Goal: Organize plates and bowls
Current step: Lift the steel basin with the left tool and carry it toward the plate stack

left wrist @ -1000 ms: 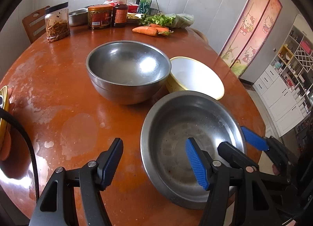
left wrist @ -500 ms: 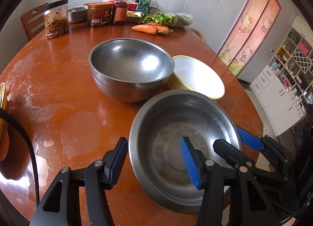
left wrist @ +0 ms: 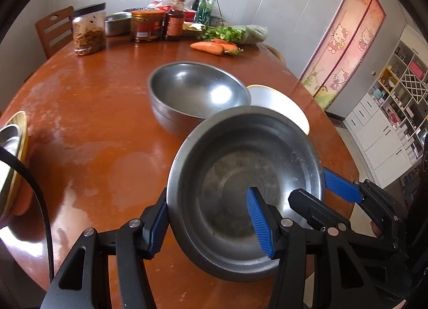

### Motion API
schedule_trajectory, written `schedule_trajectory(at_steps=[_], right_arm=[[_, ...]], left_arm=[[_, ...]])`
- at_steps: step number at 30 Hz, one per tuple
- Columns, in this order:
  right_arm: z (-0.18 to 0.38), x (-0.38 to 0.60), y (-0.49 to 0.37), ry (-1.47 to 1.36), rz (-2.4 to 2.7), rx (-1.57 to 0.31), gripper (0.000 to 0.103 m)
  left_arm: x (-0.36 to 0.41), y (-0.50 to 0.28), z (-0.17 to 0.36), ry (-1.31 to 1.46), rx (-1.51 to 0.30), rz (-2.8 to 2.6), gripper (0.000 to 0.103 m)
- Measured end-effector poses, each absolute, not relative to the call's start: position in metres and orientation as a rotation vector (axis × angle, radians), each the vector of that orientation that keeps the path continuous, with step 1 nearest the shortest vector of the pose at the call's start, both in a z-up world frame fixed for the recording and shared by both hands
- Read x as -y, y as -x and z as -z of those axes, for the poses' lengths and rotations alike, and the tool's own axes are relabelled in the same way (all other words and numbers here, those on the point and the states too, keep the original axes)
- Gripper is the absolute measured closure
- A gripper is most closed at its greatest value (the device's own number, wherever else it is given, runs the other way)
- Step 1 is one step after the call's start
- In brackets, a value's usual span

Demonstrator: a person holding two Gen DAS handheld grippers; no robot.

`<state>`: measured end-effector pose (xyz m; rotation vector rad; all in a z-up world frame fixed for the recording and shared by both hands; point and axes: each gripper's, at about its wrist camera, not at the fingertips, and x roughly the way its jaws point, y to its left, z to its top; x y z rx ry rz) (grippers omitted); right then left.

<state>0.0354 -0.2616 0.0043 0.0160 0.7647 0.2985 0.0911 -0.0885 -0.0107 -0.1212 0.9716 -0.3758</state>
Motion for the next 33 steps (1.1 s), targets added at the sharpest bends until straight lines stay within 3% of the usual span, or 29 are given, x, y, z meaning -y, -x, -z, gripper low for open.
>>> schedule_trajectory(at_steps=[33], right_arm=[[0.006, 0.180, -0.036, 0.066, -0.428, -0.812, 0.046]], left_arm=[[0.013, -0.080, 0.019, 0.131, -0.954, 0.250, 0.046]])
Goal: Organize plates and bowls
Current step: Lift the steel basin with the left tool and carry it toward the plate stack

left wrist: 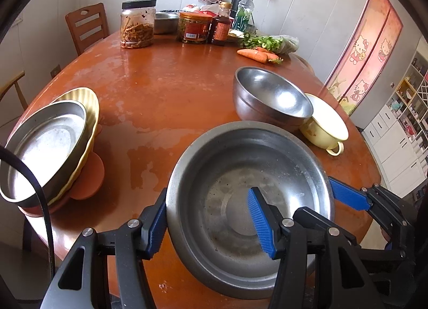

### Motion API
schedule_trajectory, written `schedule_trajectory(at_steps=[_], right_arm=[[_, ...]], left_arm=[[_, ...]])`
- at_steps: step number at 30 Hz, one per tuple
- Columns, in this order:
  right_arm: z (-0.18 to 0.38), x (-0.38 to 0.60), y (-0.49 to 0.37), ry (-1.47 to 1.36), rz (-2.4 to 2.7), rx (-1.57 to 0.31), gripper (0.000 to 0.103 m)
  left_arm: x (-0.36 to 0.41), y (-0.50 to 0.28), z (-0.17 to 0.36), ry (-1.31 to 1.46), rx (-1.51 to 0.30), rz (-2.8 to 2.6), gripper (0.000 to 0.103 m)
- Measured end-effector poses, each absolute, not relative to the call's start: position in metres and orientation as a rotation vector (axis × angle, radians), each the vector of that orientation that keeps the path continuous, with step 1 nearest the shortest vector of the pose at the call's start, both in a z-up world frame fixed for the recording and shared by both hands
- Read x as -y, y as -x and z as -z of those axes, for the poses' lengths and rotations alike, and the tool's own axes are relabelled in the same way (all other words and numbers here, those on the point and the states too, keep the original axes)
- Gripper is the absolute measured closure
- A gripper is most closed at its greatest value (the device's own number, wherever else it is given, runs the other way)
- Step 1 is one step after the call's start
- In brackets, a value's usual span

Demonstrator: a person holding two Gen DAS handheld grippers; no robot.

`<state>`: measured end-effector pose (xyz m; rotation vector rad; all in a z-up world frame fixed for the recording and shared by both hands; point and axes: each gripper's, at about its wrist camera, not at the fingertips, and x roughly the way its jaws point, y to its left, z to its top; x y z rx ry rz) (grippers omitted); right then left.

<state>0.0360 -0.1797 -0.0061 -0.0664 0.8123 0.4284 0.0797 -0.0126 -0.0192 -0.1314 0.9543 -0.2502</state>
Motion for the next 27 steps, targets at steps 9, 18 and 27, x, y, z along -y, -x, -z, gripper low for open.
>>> schedule_trajectory(at_steps=[9, 18, 27], right_arm=[[0.0090, 0.1788, -0.0396, 0.071, -0.434, -0.822, 0.046], [0.0134, 0.1787, -0.0435, 0.056, -0.430, -0.841, 0.046], [0.0147, 0.1786, -0.0441, 0.049, -0.425, -0.848, 0.045]], left_arm=[[0.0176, -0.0813, 0.0234, 0.098, -0.943, 0.227, 0.046], [0.0200, -0.0845, 0.0244, 0.067, -0.935, 0.219, 0.046], [0.0206, -0.0858, 0.0238, 0.057, -0.929, 0.228, 0.045]])
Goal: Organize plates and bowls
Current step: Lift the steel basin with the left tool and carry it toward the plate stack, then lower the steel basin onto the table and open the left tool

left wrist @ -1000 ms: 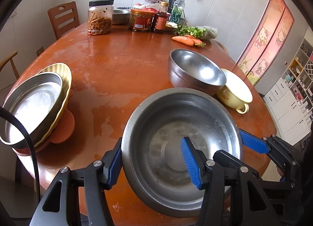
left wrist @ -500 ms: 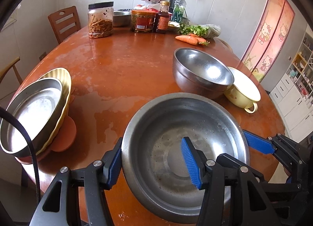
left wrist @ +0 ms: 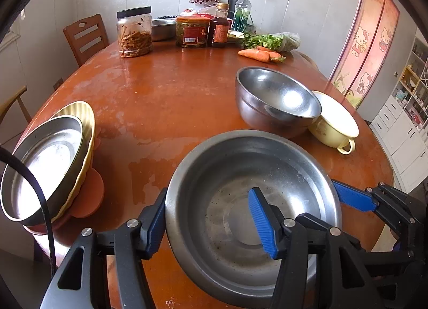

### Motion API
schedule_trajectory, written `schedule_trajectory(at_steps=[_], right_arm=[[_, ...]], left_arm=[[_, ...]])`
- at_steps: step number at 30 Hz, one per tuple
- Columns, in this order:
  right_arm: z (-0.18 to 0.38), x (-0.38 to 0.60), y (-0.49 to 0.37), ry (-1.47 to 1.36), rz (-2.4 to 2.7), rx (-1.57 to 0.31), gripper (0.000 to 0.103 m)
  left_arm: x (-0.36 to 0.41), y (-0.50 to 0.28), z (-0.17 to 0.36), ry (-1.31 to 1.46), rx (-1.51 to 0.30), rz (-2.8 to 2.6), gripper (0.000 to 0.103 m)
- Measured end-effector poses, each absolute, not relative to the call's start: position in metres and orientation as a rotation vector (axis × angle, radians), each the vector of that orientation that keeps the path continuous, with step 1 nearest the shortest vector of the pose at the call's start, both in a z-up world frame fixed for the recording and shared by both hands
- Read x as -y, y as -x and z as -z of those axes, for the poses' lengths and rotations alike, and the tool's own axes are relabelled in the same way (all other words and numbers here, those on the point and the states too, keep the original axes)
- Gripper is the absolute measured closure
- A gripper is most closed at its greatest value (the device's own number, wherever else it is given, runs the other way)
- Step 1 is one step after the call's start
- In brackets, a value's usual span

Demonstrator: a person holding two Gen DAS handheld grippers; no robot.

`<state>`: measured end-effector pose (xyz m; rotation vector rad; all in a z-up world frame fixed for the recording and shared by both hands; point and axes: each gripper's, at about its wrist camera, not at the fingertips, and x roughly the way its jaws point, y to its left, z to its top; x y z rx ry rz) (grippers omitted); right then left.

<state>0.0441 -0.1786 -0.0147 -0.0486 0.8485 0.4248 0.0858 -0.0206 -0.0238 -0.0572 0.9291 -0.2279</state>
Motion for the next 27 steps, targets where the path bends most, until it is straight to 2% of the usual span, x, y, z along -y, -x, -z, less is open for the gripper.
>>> schedule_trajectory(at_steps=[27], right_arm=[[0.009, 0.186, -0.047, 0.004, -0.430, -0.838, 0.036]], left_arm=[[0.021, -0.082, 0.010, 0.065, -0.884, 0.213, 0.039]])
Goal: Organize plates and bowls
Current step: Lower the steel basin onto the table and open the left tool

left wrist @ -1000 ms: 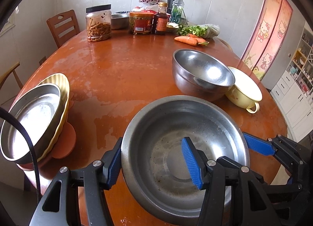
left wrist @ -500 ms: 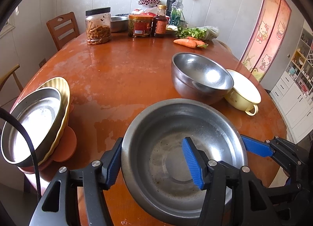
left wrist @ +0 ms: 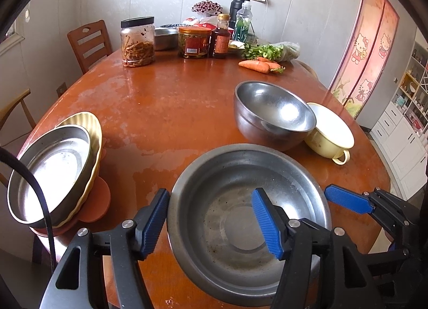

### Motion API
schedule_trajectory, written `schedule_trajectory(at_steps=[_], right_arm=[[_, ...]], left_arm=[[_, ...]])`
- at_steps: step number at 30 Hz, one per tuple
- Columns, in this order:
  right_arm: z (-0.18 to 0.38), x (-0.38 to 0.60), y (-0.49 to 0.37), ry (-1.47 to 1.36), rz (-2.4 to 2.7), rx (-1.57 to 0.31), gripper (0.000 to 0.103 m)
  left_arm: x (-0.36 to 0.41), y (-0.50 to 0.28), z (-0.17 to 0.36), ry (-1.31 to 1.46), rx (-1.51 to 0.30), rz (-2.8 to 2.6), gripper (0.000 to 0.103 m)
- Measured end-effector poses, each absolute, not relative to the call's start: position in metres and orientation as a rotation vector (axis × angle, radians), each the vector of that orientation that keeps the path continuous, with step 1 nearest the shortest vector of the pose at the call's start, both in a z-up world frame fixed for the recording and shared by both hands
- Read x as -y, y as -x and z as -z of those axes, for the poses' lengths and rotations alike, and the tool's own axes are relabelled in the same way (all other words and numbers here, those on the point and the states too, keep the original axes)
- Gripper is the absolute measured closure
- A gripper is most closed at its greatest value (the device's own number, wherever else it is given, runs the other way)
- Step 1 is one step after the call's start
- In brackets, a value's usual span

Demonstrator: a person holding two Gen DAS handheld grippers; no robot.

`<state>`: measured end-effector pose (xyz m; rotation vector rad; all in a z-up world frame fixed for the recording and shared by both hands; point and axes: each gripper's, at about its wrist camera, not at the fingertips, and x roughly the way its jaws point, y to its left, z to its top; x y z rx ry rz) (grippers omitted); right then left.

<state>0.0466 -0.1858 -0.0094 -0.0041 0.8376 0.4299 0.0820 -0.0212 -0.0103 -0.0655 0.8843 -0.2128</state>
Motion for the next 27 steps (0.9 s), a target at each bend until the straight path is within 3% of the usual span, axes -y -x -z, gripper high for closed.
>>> schedule_trajectory(at_steps=[27], right_arm=[[0.000, 0.219, -0.037, -0.055, -0.391, -0.787, 0.035]], left_arm=[[0.039, -0.073, -0.013, 0.042, -0.839, 0.191, 0.036]])
